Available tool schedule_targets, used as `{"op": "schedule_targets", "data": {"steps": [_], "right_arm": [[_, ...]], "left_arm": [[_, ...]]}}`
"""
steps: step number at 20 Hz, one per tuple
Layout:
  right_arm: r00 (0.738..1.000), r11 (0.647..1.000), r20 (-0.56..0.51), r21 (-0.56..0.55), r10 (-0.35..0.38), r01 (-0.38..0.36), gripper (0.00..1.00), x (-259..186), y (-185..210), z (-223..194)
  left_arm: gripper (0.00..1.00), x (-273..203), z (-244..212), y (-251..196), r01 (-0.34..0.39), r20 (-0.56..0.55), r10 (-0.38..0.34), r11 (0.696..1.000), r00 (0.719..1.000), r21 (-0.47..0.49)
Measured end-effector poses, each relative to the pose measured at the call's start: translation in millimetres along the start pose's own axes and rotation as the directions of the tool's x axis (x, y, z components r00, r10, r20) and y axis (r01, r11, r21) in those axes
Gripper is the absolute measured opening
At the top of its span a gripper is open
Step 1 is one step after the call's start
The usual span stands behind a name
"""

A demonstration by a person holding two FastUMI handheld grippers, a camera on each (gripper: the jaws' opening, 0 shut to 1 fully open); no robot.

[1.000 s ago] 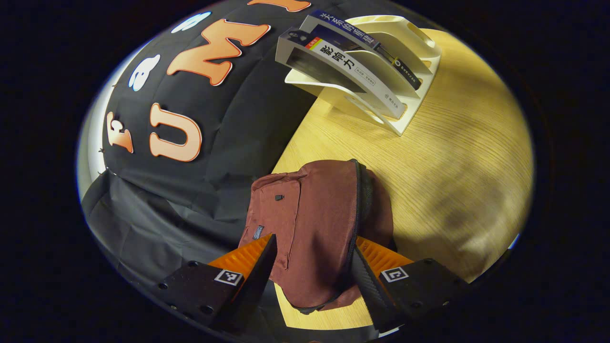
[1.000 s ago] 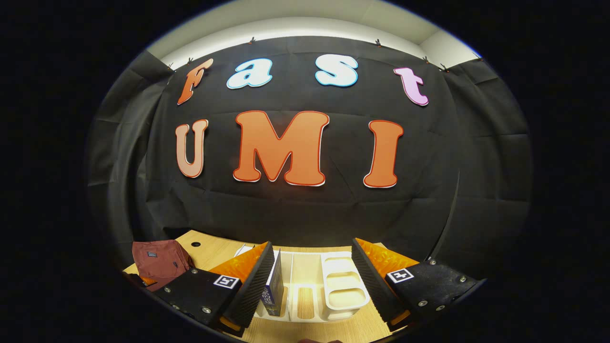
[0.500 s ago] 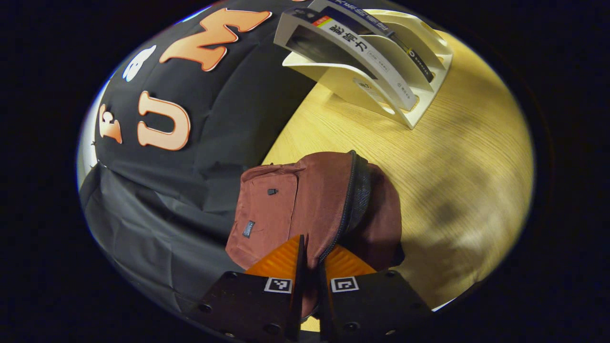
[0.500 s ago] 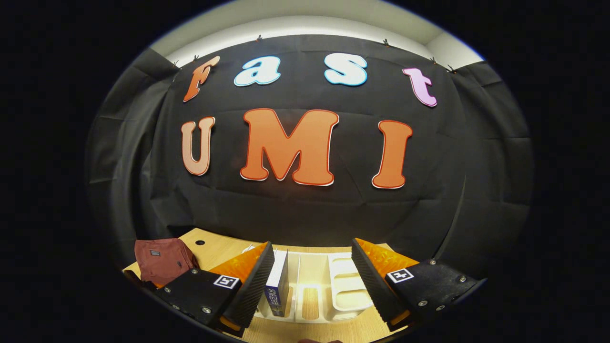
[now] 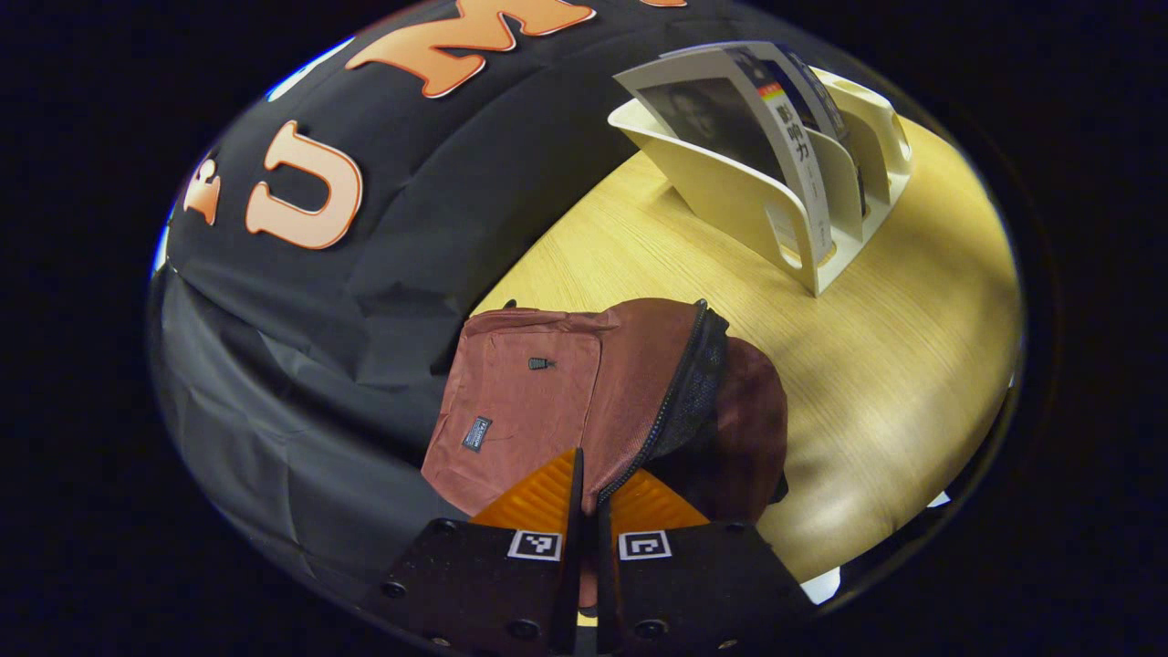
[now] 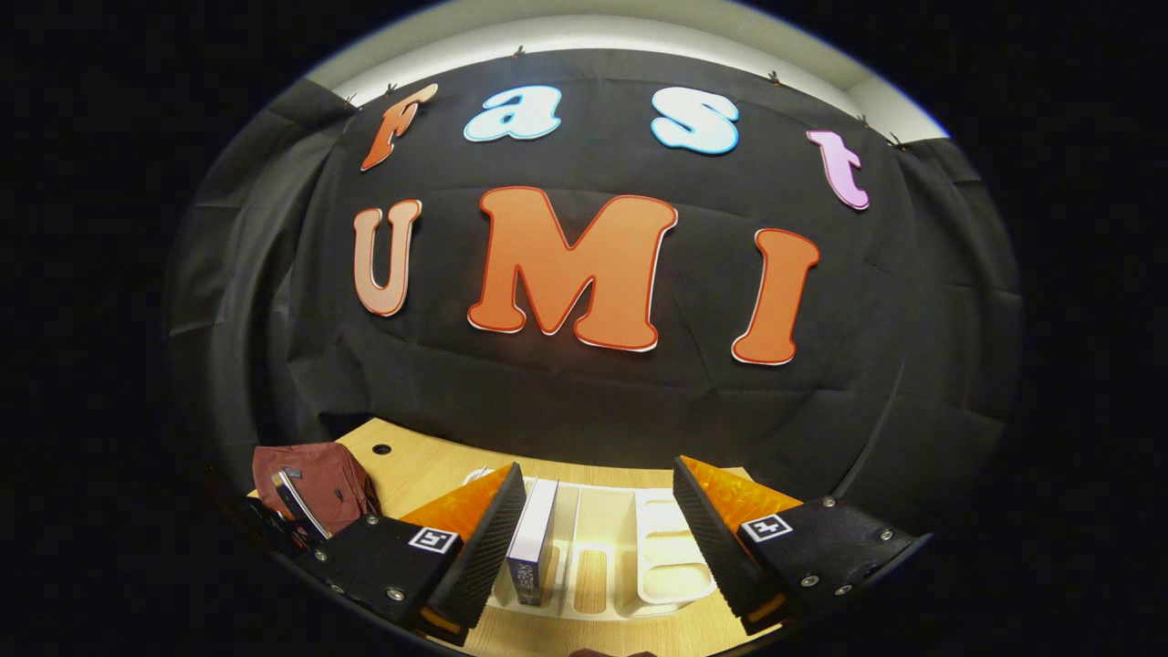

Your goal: Open the schoolbag, grab two books from the bookshelf and put them into the schoolbag.

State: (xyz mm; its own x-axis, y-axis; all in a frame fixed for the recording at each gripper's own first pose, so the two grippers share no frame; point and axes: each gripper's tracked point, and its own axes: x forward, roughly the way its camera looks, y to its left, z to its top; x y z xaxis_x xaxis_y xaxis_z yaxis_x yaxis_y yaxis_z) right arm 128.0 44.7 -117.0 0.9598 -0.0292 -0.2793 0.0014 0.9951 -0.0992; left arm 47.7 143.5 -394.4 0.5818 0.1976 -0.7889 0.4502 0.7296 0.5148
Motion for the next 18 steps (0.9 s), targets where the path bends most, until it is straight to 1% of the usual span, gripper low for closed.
{"op": "schedule_targets", "data": {"steps": [2,4,6,8,12,15,16,18], "right_arm": [[0.999,0.999,-0.043,-0.017,0.027,-0.027,0.97,5,10,-3],[0.993,0.999,-0.109,-0.021,0.047,-0.050,0.97,12,20,-10],[0.981,0.997,-0.182,-0.028,0.066,-0.072,0.97,19,28,-16],[0.964,0.995,-0.251,-0.018,0.092,-0.099,0.97,24,41,-22],[0.918,0.988,-0.365,0.026,0.152,-0.153,0.97,33,67,-27],[0.884,0.981,-0.428,0.039,0.189,-0.191,0.97,39,84,-26],[0.868,0.980,-0.456,0.046,0.195,-0.195,0.97,43,89,-29],[0.829,0.974,-0.513,0.070,0.222,-0.217,0.97,49,100,-35]], "left_arm": [[0.09,1,2,8,0.064,-0.013,-0.064,0.998,0.998,-0.025],[0.08,-1,2,14,0.121,-0.025,-0.122,0.991,0.992,-0.054],[0.08,-2,4,25,0.166,-0.023,-0.168,0.982,0.985,-0.088],[0.08,-4,6,36,0.199,-0.018,-0.202,0.974,0.979,-0.105],[0.09,-11,12,56,0.279,-0.005,-0.282,0.951,0.959,-0.136],[0.08,-15,20,76,0.346,0.008,-0.349,0.927,0.937,-0.147],[0.09,-15,24,82,0.369,0.013,-0.371,0.917,0.929,-0.150],[0.08,-14,29,96,0.406,0.014,-0.410,0.898,0.912,-0.168]]}}
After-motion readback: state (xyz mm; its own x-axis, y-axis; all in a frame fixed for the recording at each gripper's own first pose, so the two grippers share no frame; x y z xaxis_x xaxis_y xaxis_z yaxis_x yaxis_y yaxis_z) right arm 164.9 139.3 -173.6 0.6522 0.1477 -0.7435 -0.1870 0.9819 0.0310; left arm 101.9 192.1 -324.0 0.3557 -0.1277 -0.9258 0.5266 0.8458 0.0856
